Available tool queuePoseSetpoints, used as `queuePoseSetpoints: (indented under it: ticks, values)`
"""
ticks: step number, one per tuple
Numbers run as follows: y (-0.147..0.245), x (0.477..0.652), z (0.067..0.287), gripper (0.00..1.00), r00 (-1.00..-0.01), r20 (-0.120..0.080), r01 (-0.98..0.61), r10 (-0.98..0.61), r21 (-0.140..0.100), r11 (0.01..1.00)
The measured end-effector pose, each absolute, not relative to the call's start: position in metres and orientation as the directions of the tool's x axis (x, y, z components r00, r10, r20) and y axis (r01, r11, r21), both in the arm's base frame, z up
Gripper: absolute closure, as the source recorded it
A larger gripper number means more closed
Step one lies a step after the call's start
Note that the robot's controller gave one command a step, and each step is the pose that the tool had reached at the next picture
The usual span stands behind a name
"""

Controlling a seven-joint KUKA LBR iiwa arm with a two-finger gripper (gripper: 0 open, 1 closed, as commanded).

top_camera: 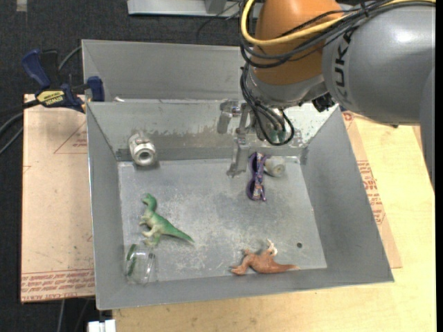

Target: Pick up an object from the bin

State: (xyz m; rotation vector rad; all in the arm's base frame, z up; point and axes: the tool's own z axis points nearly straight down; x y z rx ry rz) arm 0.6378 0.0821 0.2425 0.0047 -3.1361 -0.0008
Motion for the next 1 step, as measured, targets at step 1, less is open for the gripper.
queuePoseSetpoints:
  ticks: [1]
  values:
    - [0.082,0.6375,0.2442,0.0,-1.0,0.004,-0.003,-0.003,0.001,1.0]
